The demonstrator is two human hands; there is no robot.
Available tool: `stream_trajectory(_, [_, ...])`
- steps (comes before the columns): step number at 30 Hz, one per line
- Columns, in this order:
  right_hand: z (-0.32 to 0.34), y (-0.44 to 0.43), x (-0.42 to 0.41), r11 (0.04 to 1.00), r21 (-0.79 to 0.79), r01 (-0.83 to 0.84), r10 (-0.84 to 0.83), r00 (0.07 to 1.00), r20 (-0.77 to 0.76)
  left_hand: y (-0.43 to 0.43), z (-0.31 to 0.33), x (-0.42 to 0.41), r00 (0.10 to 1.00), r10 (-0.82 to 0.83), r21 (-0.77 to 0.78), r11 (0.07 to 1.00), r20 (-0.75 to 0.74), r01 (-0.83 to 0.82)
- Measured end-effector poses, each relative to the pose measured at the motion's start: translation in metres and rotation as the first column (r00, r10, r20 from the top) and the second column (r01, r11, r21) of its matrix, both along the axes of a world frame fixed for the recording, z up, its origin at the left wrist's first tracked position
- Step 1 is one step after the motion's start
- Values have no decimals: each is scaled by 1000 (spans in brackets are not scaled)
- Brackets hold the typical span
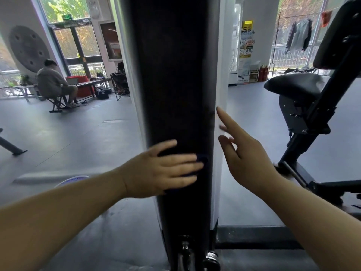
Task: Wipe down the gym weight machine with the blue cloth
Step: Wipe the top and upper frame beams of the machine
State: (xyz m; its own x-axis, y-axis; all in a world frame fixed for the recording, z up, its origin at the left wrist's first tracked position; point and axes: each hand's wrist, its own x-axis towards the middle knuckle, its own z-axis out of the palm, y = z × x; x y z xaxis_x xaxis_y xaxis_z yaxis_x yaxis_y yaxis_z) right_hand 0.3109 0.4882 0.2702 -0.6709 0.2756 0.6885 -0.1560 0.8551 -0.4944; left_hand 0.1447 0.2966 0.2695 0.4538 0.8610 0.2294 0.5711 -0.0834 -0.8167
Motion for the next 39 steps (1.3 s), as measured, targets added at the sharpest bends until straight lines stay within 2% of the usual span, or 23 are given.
stream_trajectory(2, [6,-5,8,992,-123,6,-14,998,-65,3,8,3,999,-42,-46,998,2,42])
stream_trajectory(4, [23,-10,13,946,-318,-67,25,991,-135,15,42,10,993,-82,71,995,87,76])
stream_trajectory(6, [53,-18,15,784,-562,-264,145,958,-247,30,91,26,950,-153,220,971,274,92])
stream_trajectory(8, [88,-25,16,533,-716,-451,252,893,-374,46,143,48,845,-270,352,930,461,105])
stream_trajectory(10, [123,-31,16,296,-757,-583,288,810,-511,60,190,65,813,-297,427,902,501,67])
stream_trajectory(12, [153,-32,13,104,-725,-681,240,724,-646,72,233,75,871,-182,370,929,457,0])
stream_trajectory(14, [180,-28,9,-9,-664,-748,153,655,-740,77,272,79,884,-4,214,971,468,-109])
stream_trajectory(15, [193,-24,5,-13,-653,-757,108,648,-754,75,289,77,868,61,156,975,493,-157])
stream_trajectory(17, [217,-19,-8,74,-675,-734,26,678,-735,64,317,68,859,33,213,963,511,-164])
stream_trajectory(18, [229,-19,-15,168,-688,-706,-13,697,-717,58,327,62,873,-33,319,937,486,-142])
stream_trajectory(20, [254,-22,-36,449,-682,-577,-99,727,-680,46,339,45,923,-101,533,837,371,-123])
stream_trajectory(22, [277,-26,-53,695,-603,-392,-142,747,-649,41,338,26,937,-108,631,764,332,-136])
stream_trajectory(24, [292,-28,-63,819,-521,-241,-170,765,-621,44,329,16,909,-157,657,739,385,-150])
stream_trajectory(28, [255,-25,-69,927,-303,-223,-76,678,-731,59,316,14,848,-337,747,658,408,-98])
stream_trajectory(31, [232,-12,-68,952,-205,-227,1,671,-741,61,314,11,793,-454,782,622,406,-44])
stream_trajectory(36, [321,-1,-73,940,-146,-307,111,684,-721,63,313,6,769,-501,791,612,396,-8])
stream_trajectory(39, [317,-9,-76,964,-136,-229,57,677,-733,65,312,5,755,-529,805,593,387,3])
